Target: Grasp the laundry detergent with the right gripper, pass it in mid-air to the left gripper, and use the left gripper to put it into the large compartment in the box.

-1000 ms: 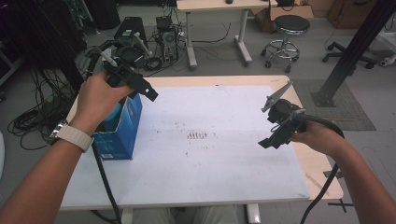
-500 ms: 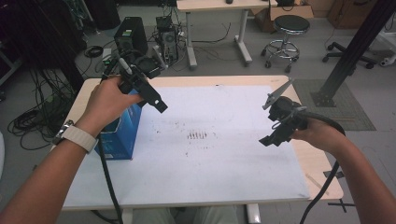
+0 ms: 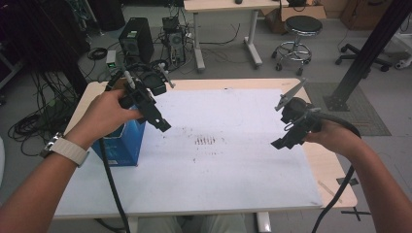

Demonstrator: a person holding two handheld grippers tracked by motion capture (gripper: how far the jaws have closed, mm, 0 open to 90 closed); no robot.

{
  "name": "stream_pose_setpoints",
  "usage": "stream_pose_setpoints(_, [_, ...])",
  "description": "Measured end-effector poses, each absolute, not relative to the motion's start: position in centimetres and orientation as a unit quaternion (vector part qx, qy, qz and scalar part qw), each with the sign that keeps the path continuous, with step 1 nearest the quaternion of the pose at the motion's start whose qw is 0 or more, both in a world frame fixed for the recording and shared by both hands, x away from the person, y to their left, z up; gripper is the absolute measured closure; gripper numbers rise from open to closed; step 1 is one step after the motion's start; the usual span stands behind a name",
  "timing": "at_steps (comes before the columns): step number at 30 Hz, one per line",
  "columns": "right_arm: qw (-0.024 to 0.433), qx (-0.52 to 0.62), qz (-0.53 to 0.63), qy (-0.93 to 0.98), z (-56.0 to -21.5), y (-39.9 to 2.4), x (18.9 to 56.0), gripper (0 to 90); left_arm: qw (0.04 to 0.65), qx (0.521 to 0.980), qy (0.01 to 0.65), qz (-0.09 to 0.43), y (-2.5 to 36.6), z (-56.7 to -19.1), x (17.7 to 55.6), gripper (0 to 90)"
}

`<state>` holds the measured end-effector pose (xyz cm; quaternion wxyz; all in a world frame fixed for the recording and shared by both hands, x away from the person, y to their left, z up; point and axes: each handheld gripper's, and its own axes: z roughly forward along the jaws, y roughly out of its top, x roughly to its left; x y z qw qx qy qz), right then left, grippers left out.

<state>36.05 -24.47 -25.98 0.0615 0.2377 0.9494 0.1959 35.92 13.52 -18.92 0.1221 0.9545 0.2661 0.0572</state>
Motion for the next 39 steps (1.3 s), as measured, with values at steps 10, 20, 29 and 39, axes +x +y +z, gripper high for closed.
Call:
stream_pose_setpoints(10, [0.062, 0.243, 0.196, 0.948, -26.0, -24.8, 36.1, 4.4, 0.121, 0.970, 0.203, 0.051, 13.4, -19.9, 33.9, 7.0])
stream_pose_setpoints(20, [0.063, 0.246, 0.195, 0.947, -25.9, -24.9, 36.2, 4.4, 0.122, 0.975, 0.181, 0.050, 13.2, -20.2, 33.3, 6.8])
stream_pose_setpoints(29, [0.064, 0.250, 0.195, 0.946, -25.9, -25.2, 36.2, 4.4, 0.137, 0.973, 0.176, 0.056, 13.0, -19.9, 33.2, 6.9])
stream_pose_setpoints(39, [0.067, 0.249, 0.195, 0.946, -25.8, -25.3, 35.8, 4.4, 0.138, 0.973, 0.174, 0.057, 12.6, -19.9, 33.0, 6.8])
